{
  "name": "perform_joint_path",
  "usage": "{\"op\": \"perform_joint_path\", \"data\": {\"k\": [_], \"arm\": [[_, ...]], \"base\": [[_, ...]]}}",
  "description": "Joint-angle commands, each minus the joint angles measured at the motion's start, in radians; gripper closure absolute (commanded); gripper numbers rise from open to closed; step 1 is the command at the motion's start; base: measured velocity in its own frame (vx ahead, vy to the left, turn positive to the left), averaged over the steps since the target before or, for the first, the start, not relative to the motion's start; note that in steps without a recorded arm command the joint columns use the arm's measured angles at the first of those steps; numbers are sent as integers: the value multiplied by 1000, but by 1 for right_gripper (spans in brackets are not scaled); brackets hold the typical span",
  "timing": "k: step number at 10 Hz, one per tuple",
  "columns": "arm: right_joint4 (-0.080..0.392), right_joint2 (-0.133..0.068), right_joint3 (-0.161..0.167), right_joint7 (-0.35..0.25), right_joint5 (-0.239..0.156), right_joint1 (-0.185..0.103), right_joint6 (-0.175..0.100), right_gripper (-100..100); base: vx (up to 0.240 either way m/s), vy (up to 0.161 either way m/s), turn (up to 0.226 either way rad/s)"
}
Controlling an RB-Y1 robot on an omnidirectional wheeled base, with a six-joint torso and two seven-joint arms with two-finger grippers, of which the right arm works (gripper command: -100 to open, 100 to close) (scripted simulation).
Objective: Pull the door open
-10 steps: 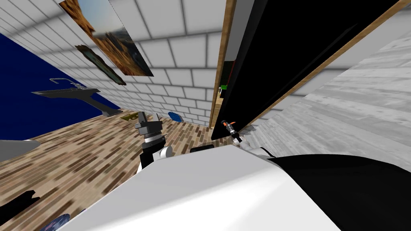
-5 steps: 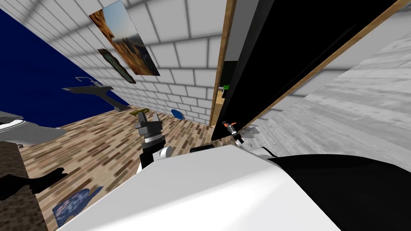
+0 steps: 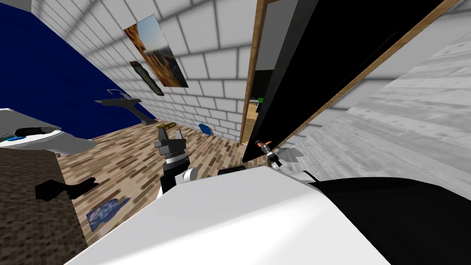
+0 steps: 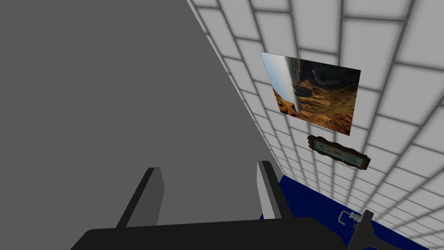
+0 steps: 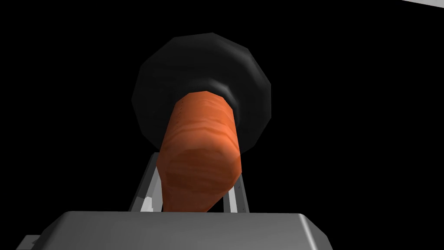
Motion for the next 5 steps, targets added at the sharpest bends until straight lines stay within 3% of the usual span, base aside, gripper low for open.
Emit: {"op": "perform_joint_path", "data": {"k": [1,5], "arm": [[5,-4,-1,-3,3,2,-10,100],[19,-13,-3,-10,10,7,-37,100]], "base": [[-123,-57,141],[-217,-104,179]]}}
